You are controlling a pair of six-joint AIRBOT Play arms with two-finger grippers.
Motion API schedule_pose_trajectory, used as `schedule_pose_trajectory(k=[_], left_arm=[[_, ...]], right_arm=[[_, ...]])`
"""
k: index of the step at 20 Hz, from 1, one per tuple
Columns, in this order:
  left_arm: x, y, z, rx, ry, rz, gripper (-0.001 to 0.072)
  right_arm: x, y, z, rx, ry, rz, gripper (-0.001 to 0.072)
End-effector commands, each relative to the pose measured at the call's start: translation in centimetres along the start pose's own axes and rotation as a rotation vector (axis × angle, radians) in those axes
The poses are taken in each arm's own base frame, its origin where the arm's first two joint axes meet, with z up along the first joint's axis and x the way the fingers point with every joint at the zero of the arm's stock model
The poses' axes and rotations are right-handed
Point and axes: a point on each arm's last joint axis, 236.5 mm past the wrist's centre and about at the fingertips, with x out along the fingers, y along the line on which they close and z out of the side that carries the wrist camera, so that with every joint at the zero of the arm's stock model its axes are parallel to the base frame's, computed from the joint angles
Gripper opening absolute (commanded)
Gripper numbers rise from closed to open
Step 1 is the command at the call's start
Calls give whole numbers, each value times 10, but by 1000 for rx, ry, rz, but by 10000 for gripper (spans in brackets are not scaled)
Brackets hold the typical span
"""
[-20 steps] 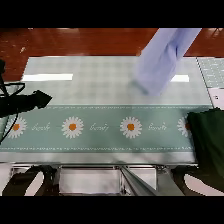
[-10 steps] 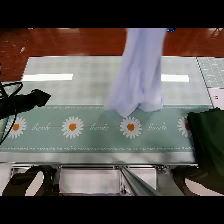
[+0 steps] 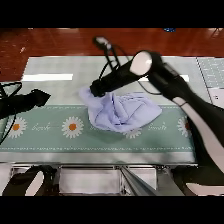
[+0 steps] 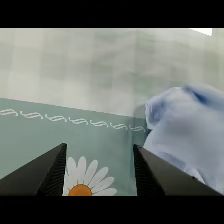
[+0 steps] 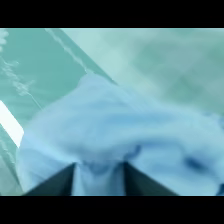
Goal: Fold the shirts.
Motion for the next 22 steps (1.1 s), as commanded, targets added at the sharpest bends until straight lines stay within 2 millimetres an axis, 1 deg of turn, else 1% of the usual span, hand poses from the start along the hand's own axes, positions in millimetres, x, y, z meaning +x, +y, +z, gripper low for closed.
schedule_pose_trajectory(k=[1, 2, 3, 4, 5, 6, 7, 8, 9, 10, 11, 12, 13, 14, 15, 16, 18, 19, 20, 22], left_arm=[[0, 0, -1, 38, 2, 1, 507], [0, 2, -1, 42, 5, 8, 507], [0, 3, -3, 46, 13, 13, 507], [-1, 5, -6, 44, 27, 18, 507], [-1, 7, -9, 38, 42, 21, 507], [-1, 9, -14, 28, 60, 23, 507], [0, 10, -22, -7, 99, 24, 507], [4, 9, -34, -43, 151, 14, 507], [11, 4, -50, -72, 212, -16, 507], [22, -1, -69, -95, 279, -45, 507], [35, -6, -92, -106, 354, -80, 507], [47, -10, -115, -123, 424, -106, 506], [60, -14, -138, -145, 488, -126, 507], [70, -17, -151, -182, 528, -136, 507], [82, -22, -153, -222, 533, -149, 507], [96, -26, -146, -261, 500, -155, 507], [122, -24, -130, -302, 417, -147, 507], [131, -22, -128, -322, 407, -137, 507], [139, -21, -129, -322, 420, -128, 507], [151, -18, -132, -322, 451, -117, 507]], right_arm=[[36, -31, -15, 128, 45, -34, 406], [14, -46, 3, 146, 5, -46, 406], [-20, -66, 26, 168, -54, -66, 405], [-60, -88, 44, 190, -118, -98, 405], [-107, -117, 55, 218, -185, -154, 404], [-150, -146, 54, 251, -229, -224, 404], [-191, -179, 37, 302, -235, -320, 403], [-220, -207, 11, 359, -219, -410, 403], [-241, -232, -24, 423, -190, -489, 403], [-249, -251, -62, 492, -159, -536, 403], [-248, -261, -97, 562, -137, -550, 402], [-241, -266, -133, 633, -124, -549, 402], [-231, -268, -164, 689, -116, -544, 402], [-220, -266, -191, 738, -115, -533, 403], [-210, -263, -212, 776, -110, -522, 402], [-200, -257, -231, 805, -100, -506, 402], [-183, -246, -256, 844, -72, -478, 402], [-174, -241, -263, 860, -63, -450, 402], [-166, -235, -266, 872, -57, -417, 403], [-156, -230, -266, 899, -78, -377, 402]])
